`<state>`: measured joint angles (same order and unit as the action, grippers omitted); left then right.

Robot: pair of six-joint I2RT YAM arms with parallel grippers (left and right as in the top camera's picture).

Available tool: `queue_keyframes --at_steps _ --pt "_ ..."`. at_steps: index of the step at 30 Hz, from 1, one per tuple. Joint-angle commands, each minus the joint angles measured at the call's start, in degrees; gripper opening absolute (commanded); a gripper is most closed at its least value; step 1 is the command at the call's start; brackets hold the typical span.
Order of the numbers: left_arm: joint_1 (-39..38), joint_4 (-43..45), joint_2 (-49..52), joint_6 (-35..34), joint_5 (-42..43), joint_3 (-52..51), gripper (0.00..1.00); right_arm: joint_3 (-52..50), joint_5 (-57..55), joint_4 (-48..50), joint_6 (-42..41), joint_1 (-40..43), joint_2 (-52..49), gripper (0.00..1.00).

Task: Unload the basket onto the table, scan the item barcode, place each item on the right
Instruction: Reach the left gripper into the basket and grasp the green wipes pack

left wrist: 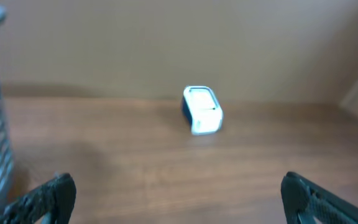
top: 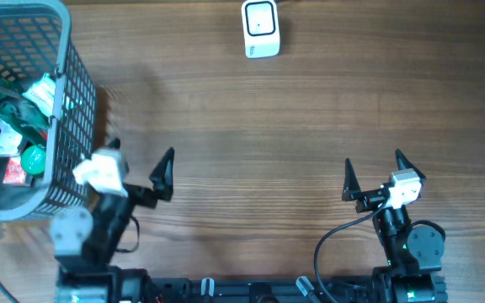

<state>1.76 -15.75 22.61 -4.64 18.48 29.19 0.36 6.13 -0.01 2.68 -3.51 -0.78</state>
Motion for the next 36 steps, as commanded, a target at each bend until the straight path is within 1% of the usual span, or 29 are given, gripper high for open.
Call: queue_keyframes --at_steps 1,2,4,7,9,11,12,15,16,17,19,21,22,27,30,32,34,36 --pt "-0.4 -9.9 11.7 -1.2 9.4 18.1 1.0 0.0 -0.8 0.2 0.2 -0.2 0.5 1.0" --pt "-0.4 -14.1 14.5 -1.2 13.2 21.9 1.0 -0.1 -0.8 0.2 0.2 -0.2 0.5 1.0" --pt "-0.4 -18.5 18.3 -1.2 15.7 25.2 1.0 -0.1 -0.8 0.2 0.2 -0.2 0.5 1.0" --pt "-0.4 -17.6 20.5 -0.1 19.5 25.2 1.0 -0.1 -0.8 0.2 0.2 -0.2 0.5 1.0" --pt "-0.3 -16.3 21.0 -0.6 19.8 25.5 1.0 -0.1 -0.8 0.2 0.2 -0.2 0.5 1.0" --pt "-0.3 -14.4 21.3 -4.6 17.6 27.5 1.0 -0.1 -0.8 0.2 0.2 -0.2 0.5 1.0" --pt "-0.3 -14.3 21.9 -7.1 14.0 30.5 1.0 -0.1 -0.8 0.2 0.2 -0.2 0.5 1.0" --pt "0.4 -16.7 24.8 -10.6 3.4 39.3 1.0 -0.1 -0.8 0.2 0.2 -0.2 0.5 1.0" --pt "1.1 -19.6 27.0 -12.2 -3.9 44.0 1.0 0.0 -0.8 0.2 0.2 -0.2 0.5 1.0" --pt "1.7 -22.1 28.8 -13.4 -8.9 47.4 1.0 0.0 -0.8 0.2 0.2 -0.2 0.5 1.0" --pt "4.2 -28.9 34.3 -16.1 -21.4 55.8 1.0 -0.1 -0.8 0.2 0.2 -0.2 0.5 1.0" --pt "6.9 -32.1 38.3 -18.2 -28.9 60.1 1.0 -0.1 -0.8 0.2 0.2 -0.2 0.5 1.0" --pt "8.6 -32.7 40.0 -18.9 -30.8 61.3 1.0 0.0 -0.8 0.2 0.2 -0.2 0.5 1.0" --pt "20.9 -36.0 47.7 -27.4 -29.2 61.7 1.0 -0.1 -0.8 0.2 0.2 -0.2 0.5 1.0" --pt "28.3 -38.2 53.1 -28.3 -27.9 61.7 1.0 -0.1 -0.8 0.2 0.2 -0.2 0.5 1.0" --pt "31.7 -37.8 56.7 -28.7 -27.5 61.7 1.0 -0.1 -0.8 0.2 0.2 -0.2 0.5 1.0" --pt "34.2 -37.0 61.3 -28.6 -26.4 61.7 1.0 -0.1 -0.8 0.2 0.2 -0.2 0.5 1.0" --pt "35.2 -36.3 66.2 -28.6 -24.3 61.7 1.0 -0.1 -0.8 0.2 0.2 -0.2 0.5 1.0"
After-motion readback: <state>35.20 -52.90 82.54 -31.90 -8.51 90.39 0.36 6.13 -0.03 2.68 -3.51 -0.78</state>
